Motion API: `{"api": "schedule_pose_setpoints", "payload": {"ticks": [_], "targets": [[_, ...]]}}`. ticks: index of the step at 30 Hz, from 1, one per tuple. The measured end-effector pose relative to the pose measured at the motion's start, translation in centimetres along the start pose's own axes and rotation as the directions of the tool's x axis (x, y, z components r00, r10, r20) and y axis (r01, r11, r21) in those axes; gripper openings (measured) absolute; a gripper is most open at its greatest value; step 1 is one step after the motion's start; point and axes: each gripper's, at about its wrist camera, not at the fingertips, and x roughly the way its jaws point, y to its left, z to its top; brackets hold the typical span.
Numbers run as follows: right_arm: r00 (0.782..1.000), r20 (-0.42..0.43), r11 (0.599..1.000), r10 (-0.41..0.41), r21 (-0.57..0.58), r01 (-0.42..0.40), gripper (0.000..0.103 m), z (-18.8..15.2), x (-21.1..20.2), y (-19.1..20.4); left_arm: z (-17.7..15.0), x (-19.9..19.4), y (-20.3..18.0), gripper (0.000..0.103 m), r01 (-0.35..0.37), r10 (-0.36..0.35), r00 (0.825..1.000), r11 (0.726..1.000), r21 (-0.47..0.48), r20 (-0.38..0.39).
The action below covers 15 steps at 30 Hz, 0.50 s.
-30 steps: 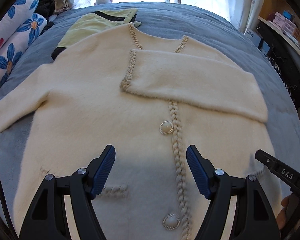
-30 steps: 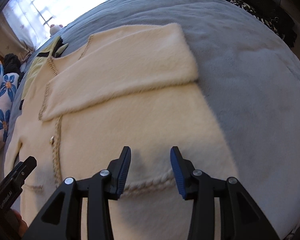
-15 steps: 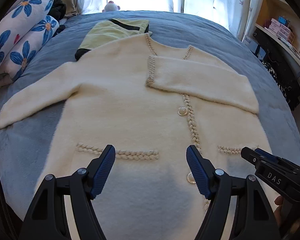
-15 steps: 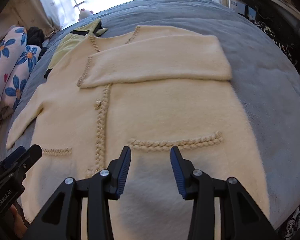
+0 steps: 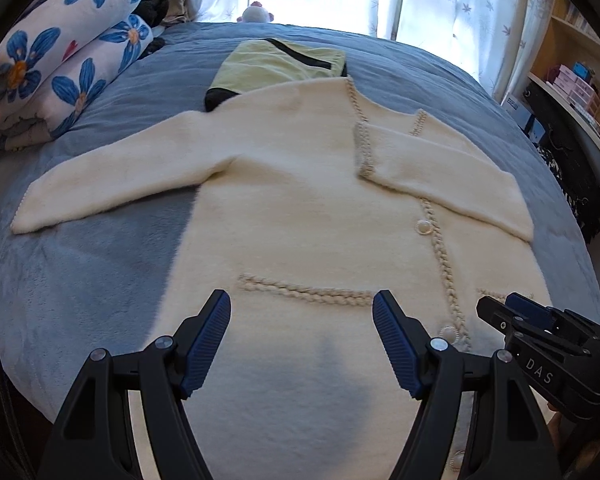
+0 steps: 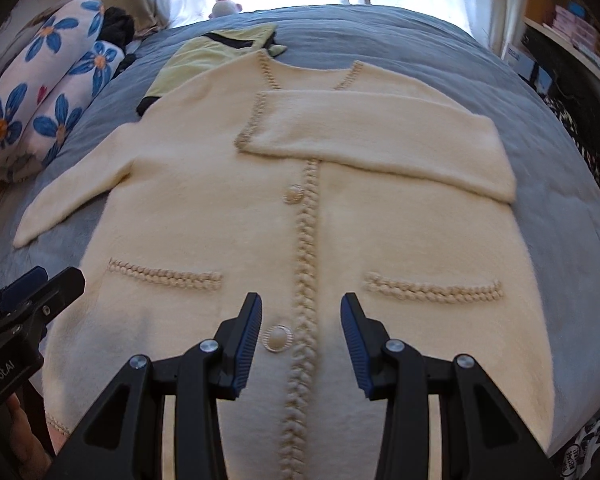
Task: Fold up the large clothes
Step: 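Move the left tool to the cuff of the other sleeve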
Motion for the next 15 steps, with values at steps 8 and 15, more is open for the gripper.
{"api": "schedule_pose_setpoints", "payload": {"ticks": [8,15], "targets": [[0.998,0.058,0.989,0.021,-0.147,-0.013,0.041,2.0,-0.1,6.9,1.1,0.8,7.7,0.072,-0.048,0.047,0.999,0.997,-0.068,-0.018],[0.985,0.101,0.969,0.138,-0.218,-0.114,0.043,4.1,0.4,13.4,2.1,2.4,17.1,0.072,-0.068,0.064,0.998,0.982,-0.178,-0.026]]}}
